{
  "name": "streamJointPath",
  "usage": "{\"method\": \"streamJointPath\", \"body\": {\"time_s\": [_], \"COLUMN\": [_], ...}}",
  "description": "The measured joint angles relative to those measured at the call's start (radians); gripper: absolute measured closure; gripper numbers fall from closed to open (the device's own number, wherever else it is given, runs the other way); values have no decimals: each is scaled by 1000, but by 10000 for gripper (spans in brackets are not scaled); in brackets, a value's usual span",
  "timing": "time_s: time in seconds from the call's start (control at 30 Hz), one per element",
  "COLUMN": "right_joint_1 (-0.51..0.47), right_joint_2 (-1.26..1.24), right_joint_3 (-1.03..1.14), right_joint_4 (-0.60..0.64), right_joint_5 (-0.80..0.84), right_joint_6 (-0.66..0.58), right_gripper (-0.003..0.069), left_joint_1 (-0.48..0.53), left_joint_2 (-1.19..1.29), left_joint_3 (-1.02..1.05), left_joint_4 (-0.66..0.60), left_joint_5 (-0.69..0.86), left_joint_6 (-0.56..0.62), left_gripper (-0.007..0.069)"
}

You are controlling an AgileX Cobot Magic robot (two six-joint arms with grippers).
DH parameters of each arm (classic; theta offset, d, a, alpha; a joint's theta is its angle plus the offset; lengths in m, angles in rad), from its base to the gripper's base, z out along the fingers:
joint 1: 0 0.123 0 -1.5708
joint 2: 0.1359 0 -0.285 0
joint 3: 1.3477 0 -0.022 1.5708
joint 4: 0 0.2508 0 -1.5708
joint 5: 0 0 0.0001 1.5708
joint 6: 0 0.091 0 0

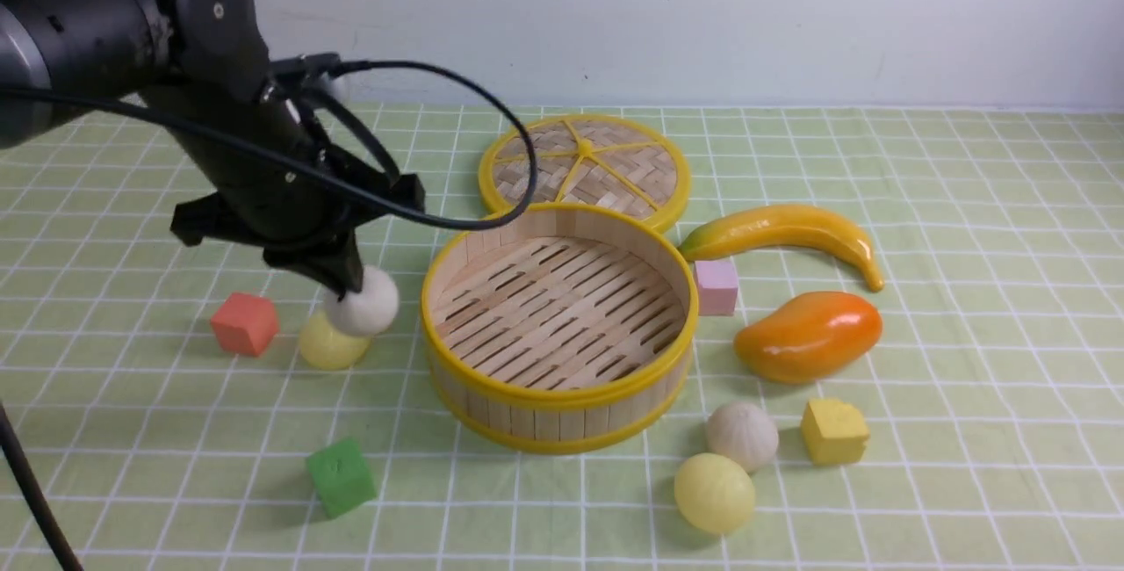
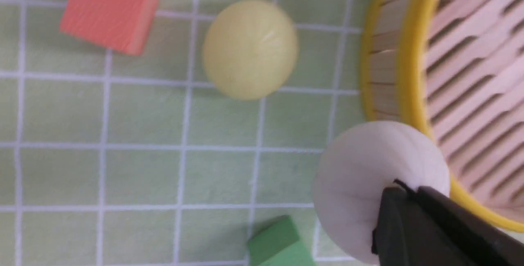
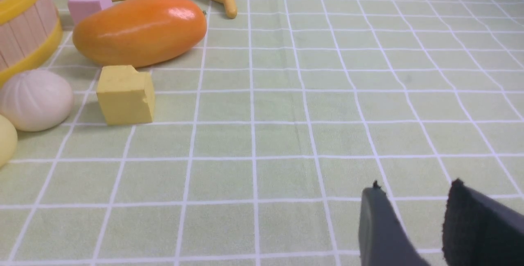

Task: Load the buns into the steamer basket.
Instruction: Use the left arm to put the steamed stuffed bun into the steamer

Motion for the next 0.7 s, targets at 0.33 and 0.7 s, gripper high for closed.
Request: {"method": "streamJointPath", "body": {"time_s": [0.33, 0.7], "right_joint_1": [0, 0], "right_joint_2": [0, 0], "right_joint_3": [0, 0], "right_joint_4": [0, 0], "right_joint_5": [0, 0], "right_joint_6": [0, 0], "right_gripper": [418, 418], "left_joint_1": [-103, -103], "left_joint_2": [168, 278], "left_joint_3": [-202, -211], "left_joint_4": [6, 38], "left_joint_5": [45, 32], "left_joint_6": [5, 6], "left_gripper": [638, 624]}}
